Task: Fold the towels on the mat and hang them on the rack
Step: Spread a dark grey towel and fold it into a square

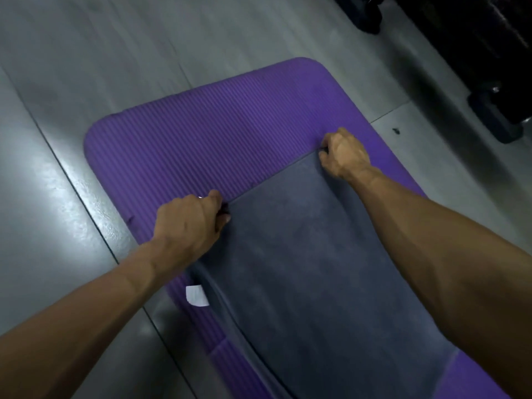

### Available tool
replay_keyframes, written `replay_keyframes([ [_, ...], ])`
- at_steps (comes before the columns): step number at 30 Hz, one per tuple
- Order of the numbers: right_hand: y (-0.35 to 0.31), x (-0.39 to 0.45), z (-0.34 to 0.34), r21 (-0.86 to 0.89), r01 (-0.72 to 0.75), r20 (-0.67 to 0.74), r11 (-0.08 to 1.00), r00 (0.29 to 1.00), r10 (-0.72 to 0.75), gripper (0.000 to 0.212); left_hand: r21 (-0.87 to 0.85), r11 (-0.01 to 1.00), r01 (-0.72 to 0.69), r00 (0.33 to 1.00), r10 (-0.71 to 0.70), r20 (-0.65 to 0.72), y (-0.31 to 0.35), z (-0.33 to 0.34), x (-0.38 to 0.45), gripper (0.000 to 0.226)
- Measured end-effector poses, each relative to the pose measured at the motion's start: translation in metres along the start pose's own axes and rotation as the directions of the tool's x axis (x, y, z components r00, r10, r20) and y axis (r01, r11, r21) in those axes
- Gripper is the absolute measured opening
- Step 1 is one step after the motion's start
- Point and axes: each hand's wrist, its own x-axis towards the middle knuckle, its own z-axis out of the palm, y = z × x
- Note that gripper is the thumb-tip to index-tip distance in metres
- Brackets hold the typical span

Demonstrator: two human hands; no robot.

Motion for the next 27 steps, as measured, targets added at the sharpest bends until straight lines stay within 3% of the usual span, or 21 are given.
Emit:
replay_keyframes([
  [2, -0.004, -0.001, 0.011, 0.080, -0.019, -0.052, 0.997, 0.998, 0.024, 0.037, 0.056, 0.996, -0.077, 0.981, 0.085, -0.172, 0.006, -0.001, 0.003, 0.032],
  [4, -0.008, -0.015, 0.018, 0.179, -0.006, -0.213, 0.984, 0.976, 0.044, 0.043, 0.061, 0.964, -0.260, 0.933, 0.267, -0.243, 0.022, 0.006, 0.007, 0.041],
  [6, -0.018, -0.046, 0.029, 0.218, 0.074, -0.324, 0.973, 0.946, 0.000, 0.049, 0.010, 0.911, -0.413, 0.883, 0.403, -0.239, 0.039, 0.024, 0.010, 0.046],
  [7, -0.024, -0.065, 0.037, 0.211, 0.153, -0.299, 0.965, 0.950, -0.085, 0.053, -0.004, 0.901, -0.434, 0.884, 0.425, -0.197, 0.046, 0.031, 0.009, 0.052],
  [9, -0.031, -0.096, 0.054, 0.170, 0.337, -0.136, 0.926, 0.939, -0.316, 0.061, 0.033, 0.904, -0.427, 0.898, 0.428, -0.102, 0.047, 0.046, 0.007, 0.067],
  [11, -0.015, -0.088, 0.058, 0.102, 0.364, -0.016, 0.926, 0.931, -0.365, 0.066, 0.086, 0.898, -0.431, 0.897, 0.437, -0.070, 0.042, 0.054, 0.008, 0.078],
  [13, 0.017, -0.054, 0.056, 0.061, 0.167, 0.029, 0.984, 0.985, -0.169, 0.066, 0.099, 0.894, -0.438, 0.893, 0.445, -0.065, 0.042, 0.055, 0.008, 0.081],
  [15, 0.046, -0.017, 0.047, 0.051, -0.045, 0.095, 0.998, 0.995, 0.040, 0.066, 0.095, 0.898, -0.429, 0.899, 0.435, -0.048, 0.044, 0.054, 0.009, 0.082],
  [18, 0.051, 0.007, 0.034, -0.009, -0.082, 0.193, 0.997, 0.978, 0.082, 0.069, 0.109, 0.899, -0.424, 0.898, 0.433, -0.075, 0.049, 0.046, 0.012, 0.081],
  [20, 0.040, -0.008, 0.028, 0.036, -0.055, 0.090, 0.998, 0.995, 0.052, 0.066, 0.081, 0.876, -0.476, 0.866, 0.482, -0.131, 0.066, 0.042, 0.011, 0.075],
  [23, 0.024, -0.076, 0.034, 0.283, -0.028, -0.178, 0.959, 0.981, 0.081, 0.054, -0.006, 0.854, -0.521, 0.849, 0.517, -0.106, 0.110, 0.050, 0.000, 0.071],
  [25, 0.018, -0.136, 0.052, 0.298, 0.054, -0.211, 0.953, 0.978, 0.011, 0.051, 0.039, 0.866, -0.498, 0.865, 0.500, -0.043, 0.125, 0.062, -0.008, 0.082],
  [27, 0.034, -0.176, 0.071, 0.159, 0.197, -0.113, 0.968, 0.977, -0.180, 0.055, 0.139, 0.855, -0.500, 0.863, 0.505, -0.002, 0.125, 0.071, -0.011, 0.091],
])
